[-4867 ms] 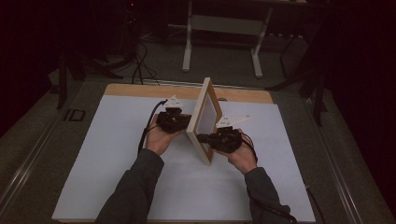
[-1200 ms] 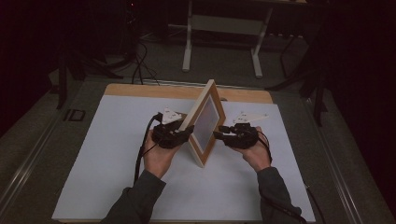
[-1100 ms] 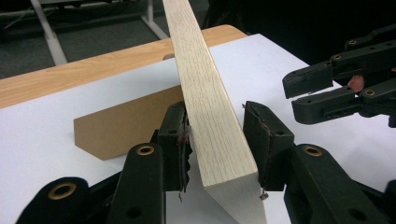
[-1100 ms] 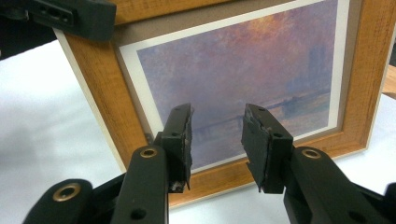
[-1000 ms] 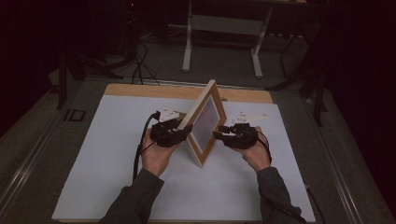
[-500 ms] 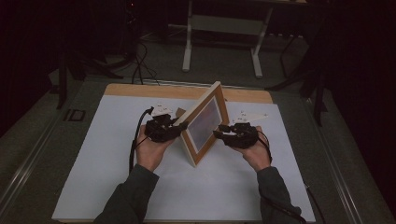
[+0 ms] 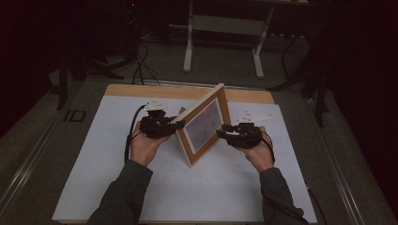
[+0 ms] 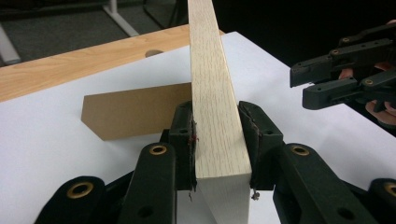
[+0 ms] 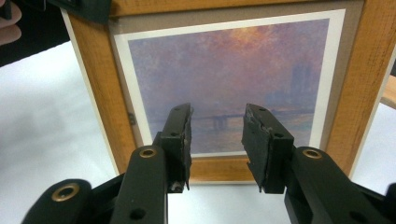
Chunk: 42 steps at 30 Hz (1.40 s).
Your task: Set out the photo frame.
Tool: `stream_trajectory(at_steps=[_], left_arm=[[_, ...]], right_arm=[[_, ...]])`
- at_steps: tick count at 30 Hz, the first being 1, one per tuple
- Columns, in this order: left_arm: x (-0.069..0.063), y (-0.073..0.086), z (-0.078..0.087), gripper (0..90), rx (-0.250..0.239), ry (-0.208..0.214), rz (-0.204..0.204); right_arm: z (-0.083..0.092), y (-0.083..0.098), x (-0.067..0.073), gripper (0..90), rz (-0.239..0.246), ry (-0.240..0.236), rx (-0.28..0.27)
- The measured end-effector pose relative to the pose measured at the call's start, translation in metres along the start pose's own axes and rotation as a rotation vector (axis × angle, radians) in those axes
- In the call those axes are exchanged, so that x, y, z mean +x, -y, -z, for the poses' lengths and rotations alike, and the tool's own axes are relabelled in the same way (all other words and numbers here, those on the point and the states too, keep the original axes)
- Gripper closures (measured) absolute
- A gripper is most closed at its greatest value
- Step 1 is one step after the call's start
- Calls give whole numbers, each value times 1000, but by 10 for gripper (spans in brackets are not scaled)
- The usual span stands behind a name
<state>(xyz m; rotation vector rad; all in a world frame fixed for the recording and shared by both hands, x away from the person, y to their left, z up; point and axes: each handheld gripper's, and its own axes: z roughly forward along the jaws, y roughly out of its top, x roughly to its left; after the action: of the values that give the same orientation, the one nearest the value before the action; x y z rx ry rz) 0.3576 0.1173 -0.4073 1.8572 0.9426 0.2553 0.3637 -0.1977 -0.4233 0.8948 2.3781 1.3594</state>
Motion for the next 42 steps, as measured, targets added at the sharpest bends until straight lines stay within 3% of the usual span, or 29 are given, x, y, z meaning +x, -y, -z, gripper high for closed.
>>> stream_trajectory(at_steps=[22, 42], left_arm=[[34, -2, 11, 708, 17, 139, -37], [53, -10, 10, 709, 52, 216, -88]], right_arm=[[1, 0, -2, 614, 1, 10, 4], [2, 1, -5, 614, -5, 15, 5]])
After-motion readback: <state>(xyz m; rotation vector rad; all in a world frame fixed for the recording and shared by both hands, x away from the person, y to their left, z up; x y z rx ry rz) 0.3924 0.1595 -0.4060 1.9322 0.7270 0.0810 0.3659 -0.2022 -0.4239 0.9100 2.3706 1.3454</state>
